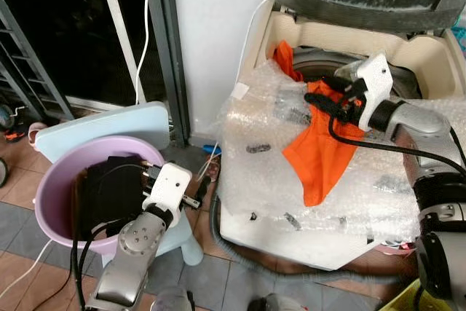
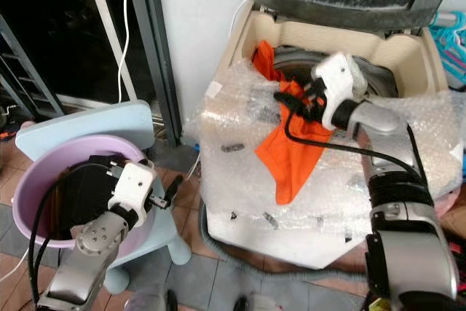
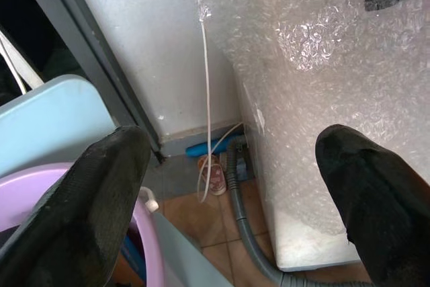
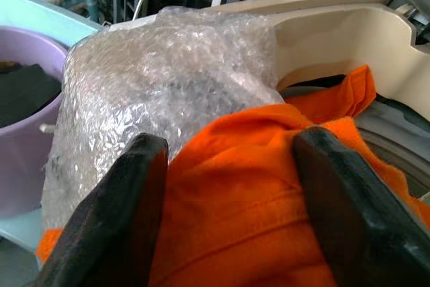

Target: Clothes washing

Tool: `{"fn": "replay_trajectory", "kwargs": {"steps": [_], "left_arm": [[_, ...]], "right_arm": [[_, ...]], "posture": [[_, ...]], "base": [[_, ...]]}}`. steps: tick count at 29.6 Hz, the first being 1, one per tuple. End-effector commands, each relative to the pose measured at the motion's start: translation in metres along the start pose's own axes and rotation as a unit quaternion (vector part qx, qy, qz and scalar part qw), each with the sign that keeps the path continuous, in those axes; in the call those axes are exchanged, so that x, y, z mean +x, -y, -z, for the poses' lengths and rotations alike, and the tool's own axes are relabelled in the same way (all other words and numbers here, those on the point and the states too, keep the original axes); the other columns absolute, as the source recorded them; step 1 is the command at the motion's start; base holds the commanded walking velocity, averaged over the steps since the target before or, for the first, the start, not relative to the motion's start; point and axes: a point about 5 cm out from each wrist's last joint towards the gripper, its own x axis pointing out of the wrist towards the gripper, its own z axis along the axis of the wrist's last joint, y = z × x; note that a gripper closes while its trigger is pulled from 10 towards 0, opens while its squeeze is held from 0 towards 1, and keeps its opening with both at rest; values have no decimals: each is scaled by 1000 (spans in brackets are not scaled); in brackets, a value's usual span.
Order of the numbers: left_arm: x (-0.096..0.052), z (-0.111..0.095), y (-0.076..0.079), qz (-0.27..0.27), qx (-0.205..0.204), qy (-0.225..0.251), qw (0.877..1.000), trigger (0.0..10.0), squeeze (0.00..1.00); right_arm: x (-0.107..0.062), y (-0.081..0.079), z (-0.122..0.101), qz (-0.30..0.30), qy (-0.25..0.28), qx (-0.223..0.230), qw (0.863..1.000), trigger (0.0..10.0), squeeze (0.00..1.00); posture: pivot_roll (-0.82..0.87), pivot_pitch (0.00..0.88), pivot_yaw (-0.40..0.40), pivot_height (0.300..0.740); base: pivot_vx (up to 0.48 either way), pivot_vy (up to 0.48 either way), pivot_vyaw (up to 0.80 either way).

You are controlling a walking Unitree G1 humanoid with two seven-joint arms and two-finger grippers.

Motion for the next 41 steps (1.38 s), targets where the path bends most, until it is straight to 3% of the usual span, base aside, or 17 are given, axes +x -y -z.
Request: {"fn": "replay_trajectory", "kwargs": {"steps": [1, 2, 7, 8, 9, 17, 23, 24, 28, 32, 33, 34, 35, 36, 37, 38, 41], "left_arm": [[1, -2, 1, -1, 3, 2, 1000, 10000, 0], [0, -2, 1, -1, 4, 0, 1000, 10000, 0], [-2, 1, 0, -4, 4, -8, 1000, 10000, 0], [-2, 1, 0, -5, 4, -8, 1000, 10000, 0], [-2, 1, 0, -5, 4, -9, 1000, 10000, 0], [-1, 1, 0, -8, 3, -12, 1000, 10000, 0], [2, 2, -1, -13, 5, -16, 1000, 10000, 0], [1, 3, -3, -20, 7, -19, 1000, 10000, 0], [1, 3, -4, -26, 7, -20, 999, 10000, 0], [2, 3, -5, -29, 9, -22, 999, 10000, 0], [2, 3, -5, -29, 9, -22, 999, 10000, 0], [2, 3, -5, -29, 9, -22, 999, 10000, 0], [2, 3, -5, -29, 9, -22, 999, 10000, 0], [3, 3, -5, -29, 9, -22, 999, 10000, 0], [3, 3, -5, -30, 10, -22, 999, 10000, 0], [3, 3, -5, -30, 10, -22, 999, 10000, 0], [3, 3, -5, -29, 9, -22, 999, 10000, 0]], "right_arm": [[-2, -6, 3, -35, -32, -21, 999, 10000, 996], [-4, -7, 9, -43, -55, -30, 997, 10000, 224], [-8, 2, 13, -5, -88, -36, 995, 10000, 75], [-8, 5, 12, 10, -90, -37, 995, 3529, 63], [-9, 8, 11, 23, -89, -33, 995, 0, 47], [-6, 27, 3, 103, -93, -25, 990, 0, 0], [-11, 64, -13, 307, -94, -33, 946, 0, 0], [-16, 75, -31, 361, -46, -27, 931, 0, 0], [-19, 83, -59, 401, 42, -29, 915, 0, 0], [-21, 85, -69, 423, 78, -37, 902, 0, 0], [-20, 83, -73, 418, 107, -34, 901, 4824, 0], [-19, 81, -75, 412, 117, -32, 903, 4824, 0], [-17, 80, -75, 400, 124, -28, 908, 8941, 0], [-14, 76, -74, 371, 129, -22, 919, 10000, 0], [-8, 69, -72, 316, 136, -15, 939, 10000, 0], [-8, 69, -72, 316, 136, -15, 939, 10000, 0], [-5, 51, -54, 200, 99, -27, 974, 10000, 0]], "posture": [[16, 0, -34, 740], [18, 0, -35, 740], [22, 0, -36, 740], [23, 0, -38, 740], [23, 0, -38, 740], [24, 0, -42, 740], [30, 0, -47, 740], [34, 0, -50, 740], [35, 0, -52, 740], [33, 0, -52, 740], [32, 0, -52, 740], [32, 0, -52, 740], [32, 0, -51, 740], [32, 0, -51, 740], [29, 0, -49, 740], [29, 0, -49, 740], [29, 0, -49, 740]], "base": [[0, 0, 0], [0, 0, 0], [0, 0, 0], [0, 0, 0], [0, 0, 0], [0, 0, 0], [0, 0, 0], [0, 0, 0], [0, 0, 0], [0, 0, 0], [0, 0, 0], [0, 0, 0], [0, 0, 0], [0, 0, 0], [0, 0, 0], [0, 0, 0], [0, 0, 0]]}}
